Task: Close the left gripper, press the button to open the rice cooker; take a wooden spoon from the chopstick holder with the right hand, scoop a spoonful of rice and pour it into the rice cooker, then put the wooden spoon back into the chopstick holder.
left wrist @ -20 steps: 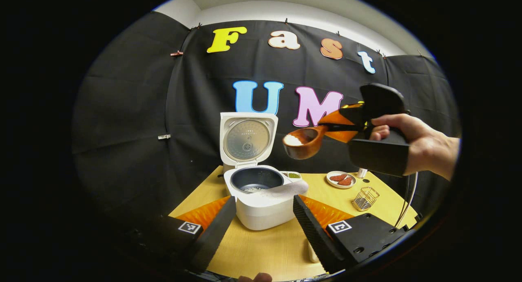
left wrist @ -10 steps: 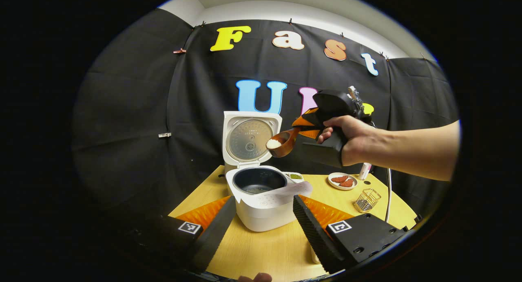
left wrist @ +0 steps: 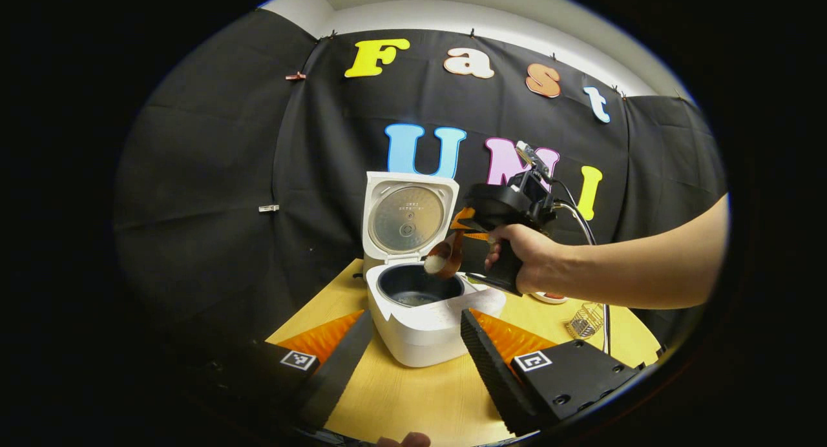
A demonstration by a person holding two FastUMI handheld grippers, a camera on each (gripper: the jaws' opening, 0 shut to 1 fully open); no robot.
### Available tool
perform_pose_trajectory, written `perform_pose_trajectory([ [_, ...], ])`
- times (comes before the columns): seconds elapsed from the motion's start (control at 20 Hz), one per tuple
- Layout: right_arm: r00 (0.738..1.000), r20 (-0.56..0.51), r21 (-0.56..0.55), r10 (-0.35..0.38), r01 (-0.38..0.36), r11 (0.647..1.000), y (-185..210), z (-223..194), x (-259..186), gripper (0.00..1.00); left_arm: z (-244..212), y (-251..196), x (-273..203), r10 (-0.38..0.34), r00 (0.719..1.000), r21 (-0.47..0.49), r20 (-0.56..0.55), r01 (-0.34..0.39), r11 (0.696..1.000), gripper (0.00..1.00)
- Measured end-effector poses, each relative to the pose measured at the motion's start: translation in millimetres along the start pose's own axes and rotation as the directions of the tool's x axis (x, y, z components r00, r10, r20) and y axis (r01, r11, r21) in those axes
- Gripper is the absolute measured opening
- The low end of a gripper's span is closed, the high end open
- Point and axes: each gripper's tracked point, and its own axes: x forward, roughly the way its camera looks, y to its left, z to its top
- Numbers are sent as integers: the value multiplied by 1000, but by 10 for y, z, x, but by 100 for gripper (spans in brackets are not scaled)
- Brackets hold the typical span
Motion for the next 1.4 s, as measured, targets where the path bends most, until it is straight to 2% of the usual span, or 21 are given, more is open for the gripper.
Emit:
perform_pose_trajectory([
  [0.25, 1000, 7, -80, -15, 16, 997, -27, 4, 97, 10, -68, 30, -13, 9, 1000, -14, -11, -9, 1000, 95],
  [0.45, 1000, 10, -215, -20, 22, 976, 45, 12, 116, 10, -125, 34, -18, 14, 1000, -19, -23, -15, 1000, 95],
  [0.55, 1000, 7, -277, -8, 10, 961, 130, -18, 102, 9, -121, 30, -16, 12, 1000, -25, -26, -13, 1000, 97],
  [0.75, 1000, 8, -395, 24, -19, 919, 305, -65, 106, 10, -141, 26, -22, 9, 1000, -34, -29, -10, 999, 95],
  [0.9, 999, 4, -486, 53, -44, 873, 468, -86, 130, 10, -163, 31, -18, 6, 999, -37, -33, -8, 999, 95],
  [1.05, 997, 1, -608, 75, -59, 792, 582, -139, 114, 9, -187, 66, -27, 10, 999, -46, -37, -11, 999, 95],
  [1.15, 996, -4, -696, 95, -71, 715, 658, -195, 84, 9, -199, 65, -16, 7, 999, -55, -40, -9, 998, 95],
  [1.3, 990, -16, -814, 139, -93, 573, 783, -328, -5, 9, -192, 62, -9, 2, 999, -56, -40, -4, 998, 95],
  [1.4, 986, -30, -850, 162, -110, 515, 814, -396, -40, 10, -190, 25, -3, -3, 999, -51, -38, 1, 999, 95],
])
